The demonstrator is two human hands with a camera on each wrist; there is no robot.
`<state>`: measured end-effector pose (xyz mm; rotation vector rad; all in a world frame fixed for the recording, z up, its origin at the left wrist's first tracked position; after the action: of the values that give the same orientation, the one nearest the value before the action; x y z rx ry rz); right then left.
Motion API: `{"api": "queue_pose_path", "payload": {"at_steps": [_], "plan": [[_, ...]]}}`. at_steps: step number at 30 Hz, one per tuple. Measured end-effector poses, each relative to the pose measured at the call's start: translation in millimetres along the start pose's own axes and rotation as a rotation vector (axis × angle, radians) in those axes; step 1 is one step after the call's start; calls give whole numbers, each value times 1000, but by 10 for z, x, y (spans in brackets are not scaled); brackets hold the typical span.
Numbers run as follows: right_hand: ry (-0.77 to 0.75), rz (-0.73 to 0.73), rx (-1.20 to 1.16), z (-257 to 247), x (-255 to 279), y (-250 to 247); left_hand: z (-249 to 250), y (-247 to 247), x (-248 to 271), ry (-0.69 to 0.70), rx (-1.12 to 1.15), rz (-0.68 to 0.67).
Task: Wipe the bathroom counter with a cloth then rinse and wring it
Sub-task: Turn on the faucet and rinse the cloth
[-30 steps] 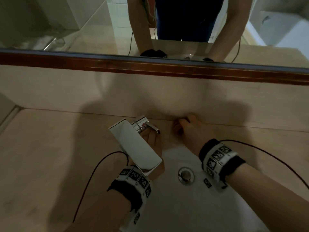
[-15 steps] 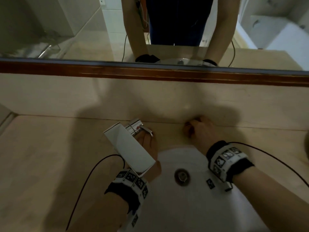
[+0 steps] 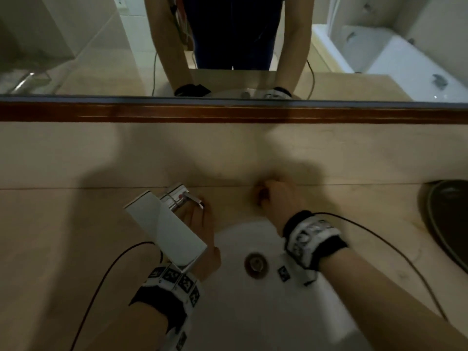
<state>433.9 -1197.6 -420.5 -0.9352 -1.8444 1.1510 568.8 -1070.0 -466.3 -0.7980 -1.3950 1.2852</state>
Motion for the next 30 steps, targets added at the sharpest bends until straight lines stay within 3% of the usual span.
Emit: {"api": "queue_pose_path", "payload": {"at_steps": [4, 9, 17, 20, 25, 30], "plan": [[194, 139, 3, 733, 187, -367, 85, 90, -37, -83, 59, 48], [266, 121, 9, 849, 122, -273, 458, 122, -114, 33, 6, 69], [16, 2, -67, -2, -15, 45, 483, 126, -141, 17, -86, 50], [13, -22, -79, 185, -40, 14, 472, 70, -115, 29, -80, 35], [149, 57, -98, 781, -20, -221, 456, 18, -97, 44, -29, 44], [61, 6, 10, 284, -64, -16, 351, -55, -58, 96, 100, 61]]}}
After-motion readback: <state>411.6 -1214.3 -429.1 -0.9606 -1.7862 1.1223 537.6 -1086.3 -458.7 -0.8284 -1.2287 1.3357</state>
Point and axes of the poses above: each hand's wrist, its own x-axis away from the middle knuckle, its own y-axis out of the palm, z = x × y, the point moved 4 cm from there along -x, towards the middle knuckle
